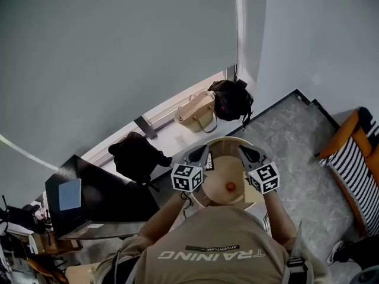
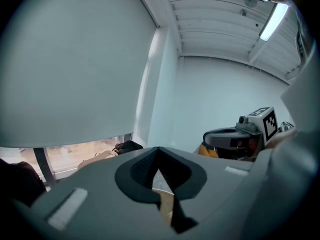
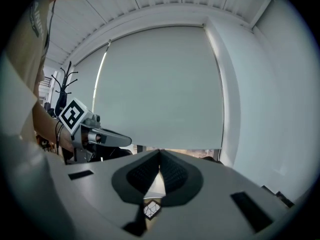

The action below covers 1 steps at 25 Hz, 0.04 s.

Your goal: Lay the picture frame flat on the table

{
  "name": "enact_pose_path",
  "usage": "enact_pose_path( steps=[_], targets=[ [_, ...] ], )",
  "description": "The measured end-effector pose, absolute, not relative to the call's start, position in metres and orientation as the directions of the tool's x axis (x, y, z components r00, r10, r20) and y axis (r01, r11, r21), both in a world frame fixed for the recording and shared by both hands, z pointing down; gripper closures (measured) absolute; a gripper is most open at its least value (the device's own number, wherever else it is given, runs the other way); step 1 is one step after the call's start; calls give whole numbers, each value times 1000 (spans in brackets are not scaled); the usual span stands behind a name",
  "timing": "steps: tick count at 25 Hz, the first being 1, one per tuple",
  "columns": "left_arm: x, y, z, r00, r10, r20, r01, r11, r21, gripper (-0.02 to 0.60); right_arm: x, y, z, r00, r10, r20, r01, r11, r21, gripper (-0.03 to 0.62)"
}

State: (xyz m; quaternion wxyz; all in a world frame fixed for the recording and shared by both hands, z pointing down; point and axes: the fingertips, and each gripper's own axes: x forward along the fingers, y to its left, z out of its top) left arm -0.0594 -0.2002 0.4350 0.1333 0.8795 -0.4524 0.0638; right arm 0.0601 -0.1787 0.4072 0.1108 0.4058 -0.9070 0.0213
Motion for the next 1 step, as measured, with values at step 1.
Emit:
enact_pose_path(
  steps=[1],
  targets=[
    [-60,-199,437,582,-778,238,-813,-553,180,574,59,-179,407,-650,-728,219,-736,675,57,588]
  ],
)
